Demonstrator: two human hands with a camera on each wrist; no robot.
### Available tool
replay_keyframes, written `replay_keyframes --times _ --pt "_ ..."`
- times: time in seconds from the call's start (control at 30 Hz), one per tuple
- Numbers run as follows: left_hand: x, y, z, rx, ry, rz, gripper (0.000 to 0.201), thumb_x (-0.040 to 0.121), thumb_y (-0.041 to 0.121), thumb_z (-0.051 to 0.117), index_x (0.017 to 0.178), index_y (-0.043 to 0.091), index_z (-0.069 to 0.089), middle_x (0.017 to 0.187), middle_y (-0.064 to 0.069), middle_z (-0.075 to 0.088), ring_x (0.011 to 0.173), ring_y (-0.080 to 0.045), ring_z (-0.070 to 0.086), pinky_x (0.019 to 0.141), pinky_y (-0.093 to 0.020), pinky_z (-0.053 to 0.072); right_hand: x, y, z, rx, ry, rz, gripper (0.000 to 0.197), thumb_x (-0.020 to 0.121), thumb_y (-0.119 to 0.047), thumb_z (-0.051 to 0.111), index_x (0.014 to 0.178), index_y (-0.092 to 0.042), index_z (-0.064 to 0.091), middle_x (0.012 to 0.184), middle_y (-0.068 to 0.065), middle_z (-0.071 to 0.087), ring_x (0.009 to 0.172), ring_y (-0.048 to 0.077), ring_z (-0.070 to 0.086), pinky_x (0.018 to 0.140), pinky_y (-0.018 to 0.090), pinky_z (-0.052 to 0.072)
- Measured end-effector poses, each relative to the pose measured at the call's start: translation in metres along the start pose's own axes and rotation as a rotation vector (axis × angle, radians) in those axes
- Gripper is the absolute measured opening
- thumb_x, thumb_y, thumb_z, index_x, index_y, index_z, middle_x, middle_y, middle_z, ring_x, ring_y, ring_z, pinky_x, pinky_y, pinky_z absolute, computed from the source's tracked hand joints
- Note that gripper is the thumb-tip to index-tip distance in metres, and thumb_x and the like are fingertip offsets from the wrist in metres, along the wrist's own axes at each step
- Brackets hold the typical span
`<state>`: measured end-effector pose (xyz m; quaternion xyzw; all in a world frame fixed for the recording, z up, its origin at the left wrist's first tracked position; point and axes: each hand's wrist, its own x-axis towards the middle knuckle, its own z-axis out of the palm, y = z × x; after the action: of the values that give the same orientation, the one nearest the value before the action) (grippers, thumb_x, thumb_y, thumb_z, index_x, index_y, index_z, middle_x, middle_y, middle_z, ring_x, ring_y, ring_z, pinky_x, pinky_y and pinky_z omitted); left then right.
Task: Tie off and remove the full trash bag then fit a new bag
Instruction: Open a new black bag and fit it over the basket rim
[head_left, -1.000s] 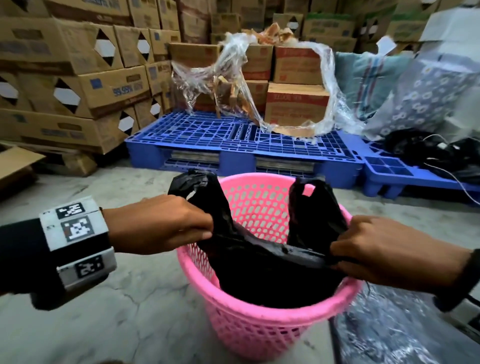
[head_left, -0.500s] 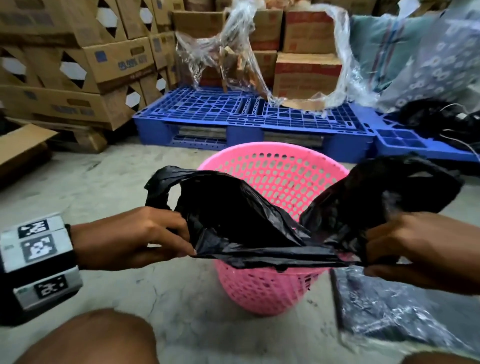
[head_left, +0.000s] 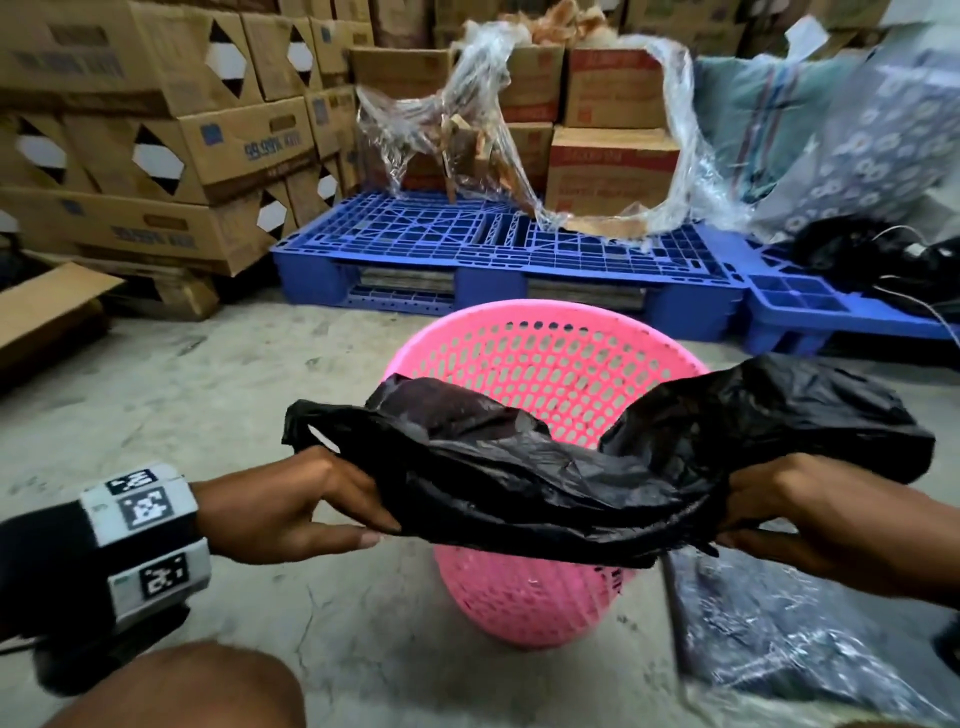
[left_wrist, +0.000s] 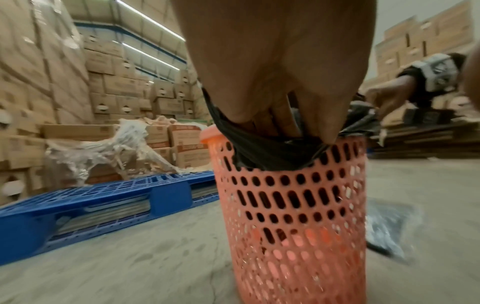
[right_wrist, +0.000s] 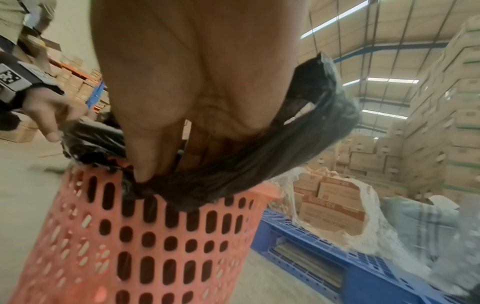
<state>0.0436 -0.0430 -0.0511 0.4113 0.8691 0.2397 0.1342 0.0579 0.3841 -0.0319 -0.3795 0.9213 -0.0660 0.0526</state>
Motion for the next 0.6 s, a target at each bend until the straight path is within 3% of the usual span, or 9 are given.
replay_keyframes --times 0.07,0.17,0.27,0.33,0.4,0.43,0.5,0.57,0.6 --pt "0.001 -0.005 -0.006 -0.183 0.086 -0.096 0.028 0.079 0.036 0.068 0.102 0.021 0.074 0.104 0.009 0.075 0.099 -0.006 0.068 0.087 -0.023 0.053 -0.002 0.002 -0.001 0.019 0.032 0.022 0.026 0.089 -0.053 0.040 0.092 -0.040 0.063 0.086 -0.025 0.065 0.080 -0.008 0.061 0.066 0.018 0.051" --pt "0.000 -0.009 -0.017 -0.600 0.259 -0.227 0.049 0.058 0.045 0.082 0.088 0.006 0.077 0.090 -0.012 0.077 0.088 -0.024 0.072 0.078 -0.026 0.057 -0.008 0.001 -0.005 0.172 0.063 0.074 0.030 0.084 -0.060 0.048 0.097 -0.041 0.067 0.094 -0.029 0.069 0.088 -0.012 0.063 0.073 0.017 0.052" --pt "0.003 -0.011 -0.023 -0.914 0.458 -0.311 0.056 0.044 0.041 0.089 0.080 -0.001 0.076 0.081 -0.023 0.075 0.078 -0.032 0.073 0.065 -0.030 0.060 -0.014 0.001 -0.011 0.376 0.173 0.249 0.046 0.067 -0.080 0.048 0.081 -0.042 0.070 0.079 -0.022 0.073 0.072 -0.003 0.068 0.065 0.024 0.054" --pt "0.008 -0.011 -0.024 -0.786 0.585 -0.349 0.036 0.058 0.034 0.085 0.078 0.006 0.077 0.075 -0.018 0.075 0.070 -0.024 0.071 0.057 -0.026 0.058 -0.014 -0.002 -0.018 0.511 0.264 0.317 0.057 0.059 -0.082 0.054 0.075 -0.031 0.073 0.070 -0.009 0.074 0.062 0.007 0.069 0.060 0.026 0.055" --pt "0.014 -0.010 -0.022 -0.467 0.710 -0.392 0.004 0.075 0.013 0.075 0.079 0.014 0.077 0.070 -0.012 0.074 0.061 -0.010 0.066 0.054 -0.019 0.054 -0.011 -0.004 -0.023 0.706 0.314 0.362 0.072 0.049 -0.079 0.066 0.071 -0.011 0.074 0.063 0.010 0.072 0.056 0.019 0.068 0.052 0.028 0.056" --pt "0.015 -0.009 -0.021 -0.298 0.752 -0.402 0.008 0.077 0.010 0.073 0.081 0.016 0.076 0.071 -0.007 0.073 0.058 -0.006 0.064 0.055 -0.016 0.052 -0.010 -0.006 -0.024 0.811 0.322 0.394 0.078 0.042 -0.077 0.072 0.069 -0.004 0.072 0.060 0.017 0.070 0.054 0.024 0.068 0.048 0.029 0.055" --pt "0.017 -0.010 -0.018 -0.080 0.749 -0.382 0.020 0.073 0.028 0.070 0.089 0.017 0.075 0.078 -0.001 0.072 0.065 -0.006 0.065 0.060 -0.014 0.051 -0.009 -0.010 -0.028 0.952 0.335 0.433 0.082 0.031 -0.074 0.078 0.069 -0.001 0.072 0.061 0.023 0.069 0.054 0.030 0.068 0.045 0.028 0.055" --pt "0.019 -0.010 -0.014 -0.027 0.704 -0.383 0.042 0.068 0.042 0.065 0.101 0.018 0.072 0.082 0.001 0.070 0.073 -0.009 0.065 0.067 -0.018 0.053 -0.004 -0.014 -0.033 0.951 0.395 0.425 0.078 0.032 -0.074 0.078 0.074 -0.008 0.073 0.067 0.019 0.072 0.055 0.028 0.069 0.045 0.028 0.056" --pt "0.021 -0.010 -0.012 -0.022 0.690 -0.401 0.044 0.071 0.040 0.068 0.108 0.017 0.070 0.087 0.001 0.069 0.077 -0.011 0.065 0.072 -0.020 0.053 0.000 -0.018 -0.034 0.914 0.438 0.396 0.067 0.039 -0.070 0.078 0.076 -0.015 0.074 0.070 0.014 0.073 0.053 0.025 0.069 0.045 0.027 0.056"
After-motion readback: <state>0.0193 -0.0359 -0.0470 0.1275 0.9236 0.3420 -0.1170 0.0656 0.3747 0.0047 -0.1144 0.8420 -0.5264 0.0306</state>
